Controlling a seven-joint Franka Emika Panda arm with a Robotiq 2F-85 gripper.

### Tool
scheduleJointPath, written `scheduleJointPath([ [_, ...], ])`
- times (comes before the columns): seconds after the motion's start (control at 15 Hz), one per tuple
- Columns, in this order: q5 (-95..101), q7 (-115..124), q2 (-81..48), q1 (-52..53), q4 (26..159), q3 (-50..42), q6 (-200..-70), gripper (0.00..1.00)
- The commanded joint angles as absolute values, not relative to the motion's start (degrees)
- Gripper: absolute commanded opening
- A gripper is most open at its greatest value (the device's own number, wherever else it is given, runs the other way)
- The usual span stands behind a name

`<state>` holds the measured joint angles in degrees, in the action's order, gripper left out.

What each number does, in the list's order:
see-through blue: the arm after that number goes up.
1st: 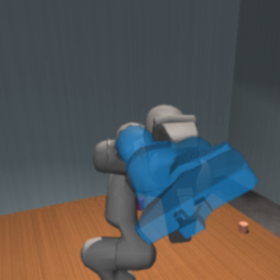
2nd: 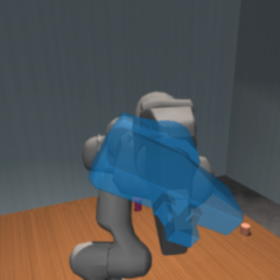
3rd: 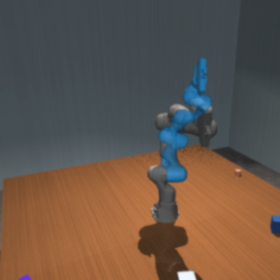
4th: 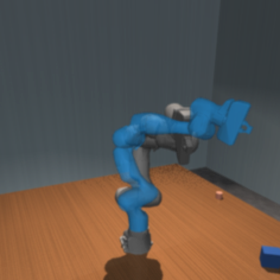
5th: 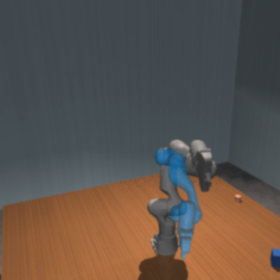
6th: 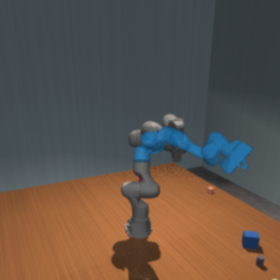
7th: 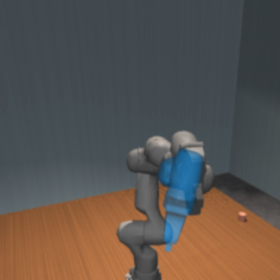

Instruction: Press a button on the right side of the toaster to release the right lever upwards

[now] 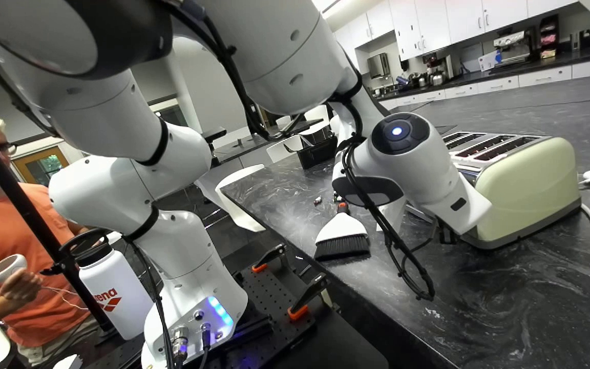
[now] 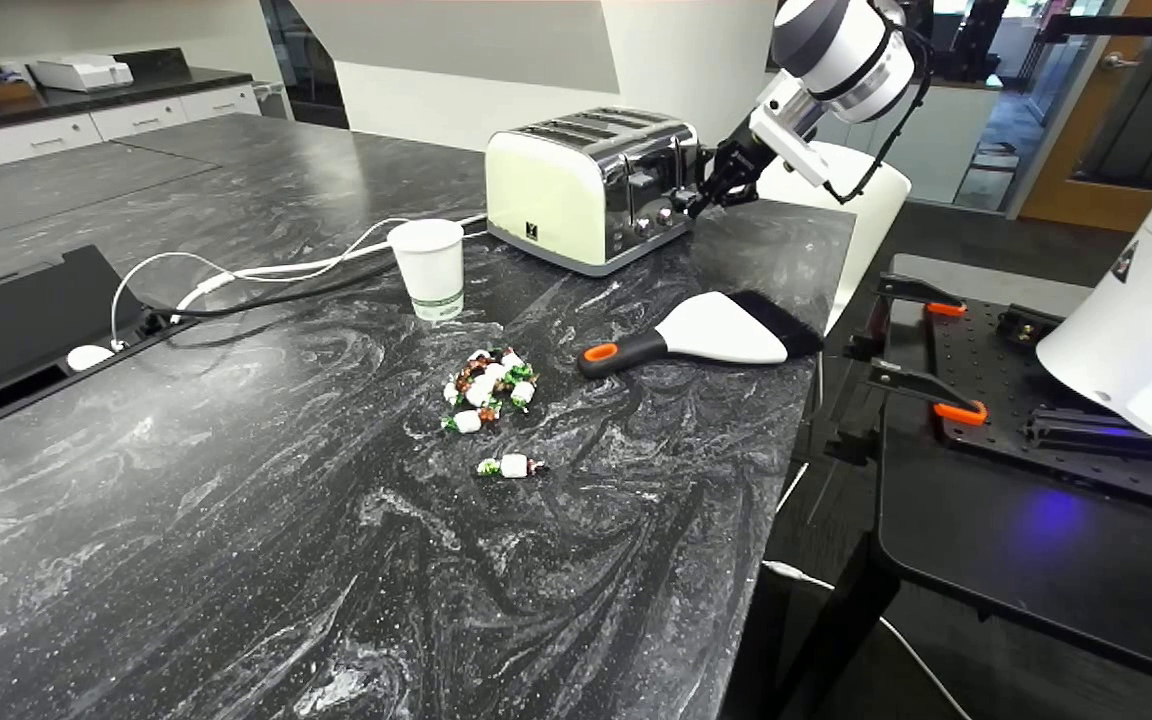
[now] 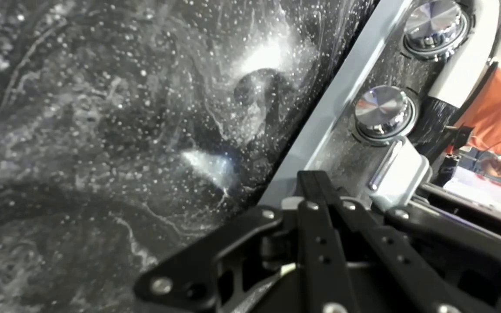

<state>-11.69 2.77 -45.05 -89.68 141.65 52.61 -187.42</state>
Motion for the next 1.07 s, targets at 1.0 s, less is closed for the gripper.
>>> scheduleJointPath([
  [1.0, 1.23, 14.63, -22.44, -102.88, 161.59, 60.16, -198.34, 0.00],
])
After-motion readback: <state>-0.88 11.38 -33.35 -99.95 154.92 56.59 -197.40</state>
